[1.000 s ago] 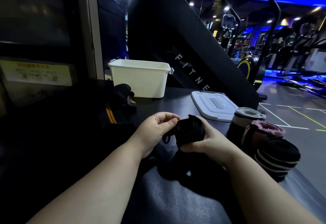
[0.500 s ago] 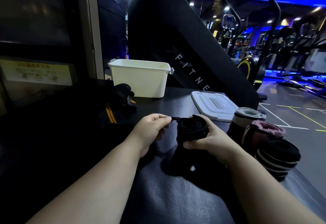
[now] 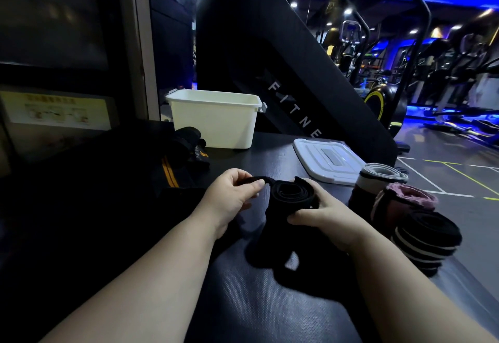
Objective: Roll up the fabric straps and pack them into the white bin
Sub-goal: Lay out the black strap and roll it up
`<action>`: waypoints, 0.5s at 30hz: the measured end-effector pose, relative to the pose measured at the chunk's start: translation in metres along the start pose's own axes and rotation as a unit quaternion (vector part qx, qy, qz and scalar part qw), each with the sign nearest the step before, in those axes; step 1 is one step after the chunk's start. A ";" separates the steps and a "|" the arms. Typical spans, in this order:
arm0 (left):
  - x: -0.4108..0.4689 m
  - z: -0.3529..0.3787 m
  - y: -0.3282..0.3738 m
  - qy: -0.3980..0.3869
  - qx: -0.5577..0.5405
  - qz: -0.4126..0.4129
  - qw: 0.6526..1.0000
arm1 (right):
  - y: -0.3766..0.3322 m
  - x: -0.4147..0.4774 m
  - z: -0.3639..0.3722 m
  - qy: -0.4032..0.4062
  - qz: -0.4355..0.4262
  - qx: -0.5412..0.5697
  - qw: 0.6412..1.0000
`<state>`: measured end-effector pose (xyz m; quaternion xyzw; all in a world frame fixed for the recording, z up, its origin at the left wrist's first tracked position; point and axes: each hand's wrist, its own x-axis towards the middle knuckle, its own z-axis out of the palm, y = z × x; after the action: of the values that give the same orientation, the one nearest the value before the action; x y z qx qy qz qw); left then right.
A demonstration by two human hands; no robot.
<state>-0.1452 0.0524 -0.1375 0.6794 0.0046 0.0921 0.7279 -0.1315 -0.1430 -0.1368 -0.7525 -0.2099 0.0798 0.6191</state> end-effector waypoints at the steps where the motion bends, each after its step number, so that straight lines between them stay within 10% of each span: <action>1: 0.000 0.000 0.001 0.004 -0.015 0.004 1.000 | 0.000 0.000 0.000 0.004 0.000 0.006 1.000; 10: -0.007 0.000 0.011 -0.087 -0.133 0.071 0.985 | -0.001 0.002 0.004 0.093 0.005 -0.027 0.995; 15: -0.007 0.004 0.006 -0.106 0.008 0.027 0.994 | -0.004 0.002 0.007 0.157 -0.012 -0.093 0.983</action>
<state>-0.1527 0.0476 -0.1319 0.6913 -0.0903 0.0388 0.7158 -0.1329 -0.1349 -0.1342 -0.8076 -0.1259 -0.0669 0.5723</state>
